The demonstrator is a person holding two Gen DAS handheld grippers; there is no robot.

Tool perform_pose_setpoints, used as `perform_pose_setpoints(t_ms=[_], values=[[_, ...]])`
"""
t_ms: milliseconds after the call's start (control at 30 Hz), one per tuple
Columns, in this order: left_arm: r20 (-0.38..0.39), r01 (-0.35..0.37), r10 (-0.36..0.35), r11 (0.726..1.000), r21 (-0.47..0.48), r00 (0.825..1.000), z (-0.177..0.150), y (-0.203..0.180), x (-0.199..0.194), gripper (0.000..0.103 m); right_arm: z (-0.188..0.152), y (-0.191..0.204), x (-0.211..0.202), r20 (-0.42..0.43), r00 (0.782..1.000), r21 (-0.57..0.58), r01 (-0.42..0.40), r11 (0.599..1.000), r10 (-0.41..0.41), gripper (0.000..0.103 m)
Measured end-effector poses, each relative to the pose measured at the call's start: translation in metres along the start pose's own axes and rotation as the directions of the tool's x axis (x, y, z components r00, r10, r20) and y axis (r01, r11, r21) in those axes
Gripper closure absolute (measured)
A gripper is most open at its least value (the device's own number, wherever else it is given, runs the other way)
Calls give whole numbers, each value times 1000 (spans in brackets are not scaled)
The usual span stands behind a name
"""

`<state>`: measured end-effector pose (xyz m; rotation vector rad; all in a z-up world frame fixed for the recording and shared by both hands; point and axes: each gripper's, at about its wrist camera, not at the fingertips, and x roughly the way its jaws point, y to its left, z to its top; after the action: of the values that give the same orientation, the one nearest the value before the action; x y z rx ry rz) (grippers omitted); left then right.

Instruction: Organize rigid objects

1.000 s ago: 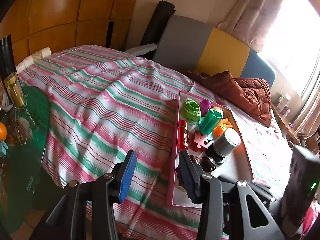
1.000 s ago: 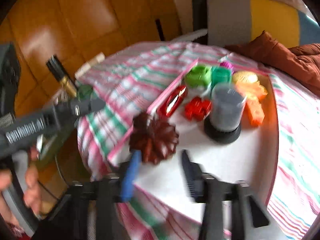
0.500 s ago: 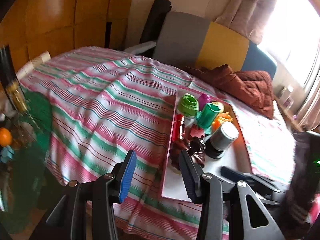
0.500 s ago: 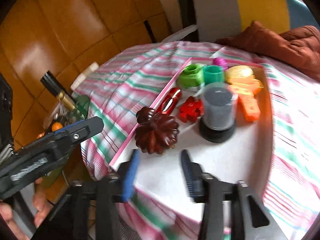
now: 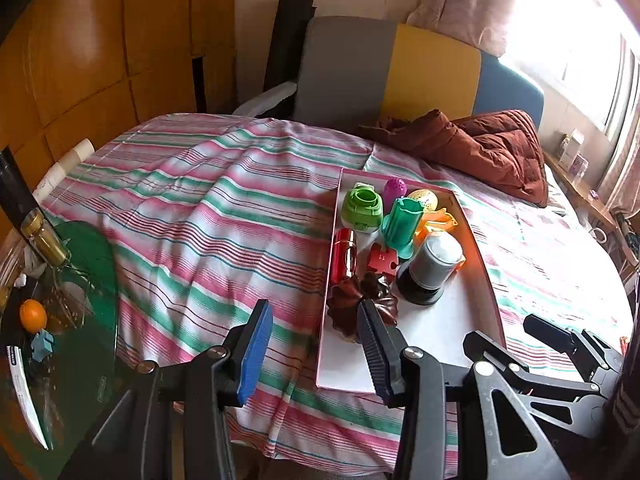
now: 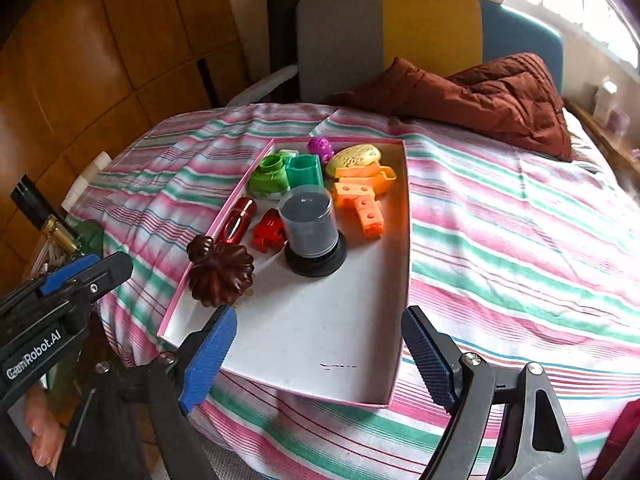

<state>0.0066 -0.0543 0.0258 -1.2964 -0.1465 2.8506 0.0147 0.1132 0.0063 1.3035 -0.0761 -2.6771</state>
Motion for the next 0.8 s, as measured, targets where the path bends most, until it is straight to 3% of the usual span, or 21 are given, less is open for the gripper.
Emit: perform_pose_setpoints(t_ms=[433, 567, 700, 800], values=[[28, -12, 11, 999, 37, 1000, -6, -9, -6, 59, 2, 9, -14, 47, 992, -10, 117, 993, -116, 5], [50, -55, 54, 998, 30, 997, -5, -9, -7, 59, 3, 9, -19, 66, 989, -5, 134, 991, -133, 4], [0, -136, 136, 990, 40, 991, -2, -12, 0, 59, 6, 11, -23, 76, 985, -9, 156, 988, -155, 1], [-23, -127, 128, 990, 56, 991, -2, -13, 3, 59, 8, 13, -25, 88, 978, -6, 188, 982, -187, 0]])
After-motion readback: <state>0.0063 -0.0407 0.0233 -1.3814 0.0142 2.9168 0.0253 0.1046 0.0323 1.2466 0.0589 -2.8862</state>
